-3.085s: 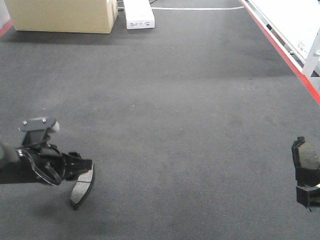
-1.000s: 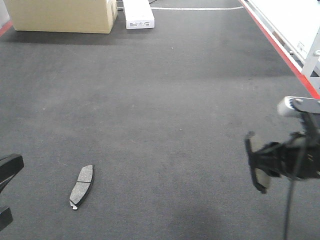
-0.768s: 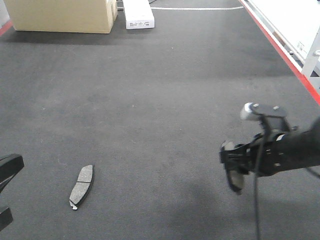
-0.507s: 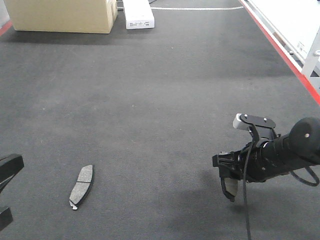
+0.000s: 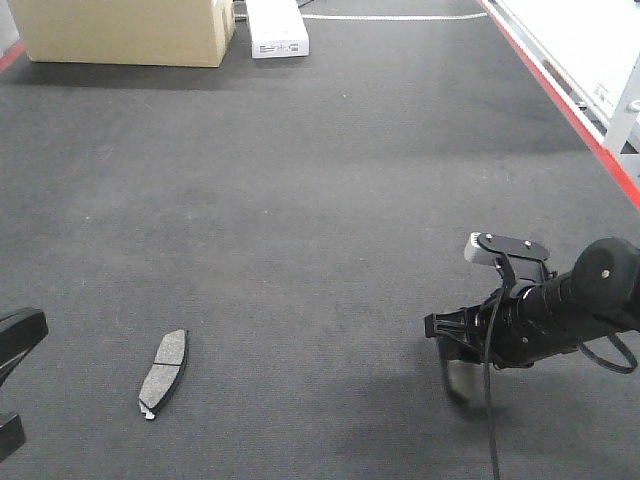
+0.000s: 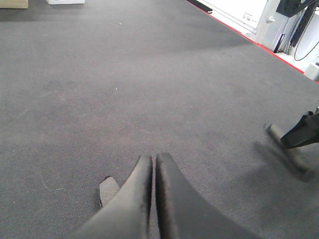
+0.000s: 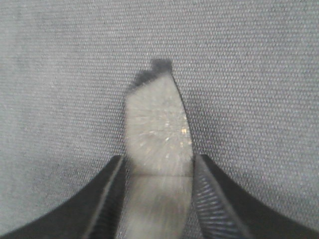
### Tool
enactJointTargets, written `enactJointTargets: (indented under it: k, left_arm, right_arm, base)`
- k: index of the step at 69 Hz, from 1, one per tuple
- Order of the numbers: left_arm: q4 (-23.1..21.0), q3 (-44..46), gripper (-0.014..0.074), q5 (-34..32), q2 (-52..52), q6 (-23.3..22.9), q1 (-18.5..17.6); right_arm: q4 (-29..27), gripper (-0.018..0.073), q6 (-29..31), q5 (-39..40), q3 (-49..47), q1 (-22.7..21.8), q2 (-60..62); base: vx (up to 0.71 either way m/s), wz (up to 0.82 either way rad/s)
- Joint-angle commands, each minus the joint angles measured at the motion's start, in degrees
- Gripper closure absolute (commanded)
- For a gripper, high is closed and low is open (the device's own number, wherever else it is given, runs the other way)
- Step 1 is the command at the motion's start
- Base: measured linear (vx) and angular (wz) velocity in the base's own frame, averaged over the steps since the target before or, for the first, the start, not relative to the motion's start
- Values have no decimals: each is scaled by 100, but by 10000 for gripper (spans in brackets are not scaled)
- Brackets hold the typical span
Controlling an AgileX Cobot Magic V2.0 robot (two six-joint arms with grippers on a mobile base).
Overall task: Move and align brake pads A on conveyor
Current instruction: 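Lower the right gripper's brake pad onto the belt and open it, then raise the open right gripper away from the placed pad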
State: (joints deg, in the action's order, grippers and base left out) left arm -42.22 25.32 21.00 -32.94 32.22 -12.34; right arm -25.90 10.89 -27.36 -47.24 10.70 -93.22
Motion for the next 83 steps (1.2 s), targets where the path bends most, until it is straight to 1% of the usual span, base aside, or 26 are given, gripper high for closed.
enactJointTargets:
  k: [1,22,29,34,40,49,53,58,66,75,83]
  left_arm:
    - [-96,153,603,-253,15,18,-28]
    - [-96,153,603,-253,15,18,-28]
    - [-96,153,603,-253,15,18,-28]
    - [-96,153,603,-253,15,18,-28]
    - [-96,153,603,-253,15,18,-28]
    - [-96,153,603,-253,15,18,-28]
    - [-96,153,603,-253,15,18,-28]
    - [-96,153,603,-253,15,18,-28]
    - [-96,153,603,-253,15,18,-28]
    - [-96,153,603,-253,15,18,-28]
    - [-96,153,603,-253,15,18,-28]
  right_arm:
    - [-30,195,6,187,-169,0,189]
    - [-21,189,-114,150,-169,0,216]
    - [-6,204,-91,-49,-169,0,459]
    - [24,234,-91,-226,-169,0,816]
    - [200,294,-126,-345,-169,0,1363]
    - [806,438,-359,-424,-169,-42,2208]
    - [1149,508,-569,-488,-169,-42,2549]
    - [1350,576,-664,-547,-132,-42,2961]
    - [1511,569,-678,-415,163,-42,3696]
    - [1701,568,-678,-84,810,-42,4596]
    - [1883,567,-678,10,1293,-42,5427]
  base:
    - [0,0]
    - [0,0]
    - [0,0]
    - [0,0]
    - [0,0]
    - [0,0]
    - [0,0]
    - [0,0]
    - [0,0]
    - [0,0]
    - [0,0]
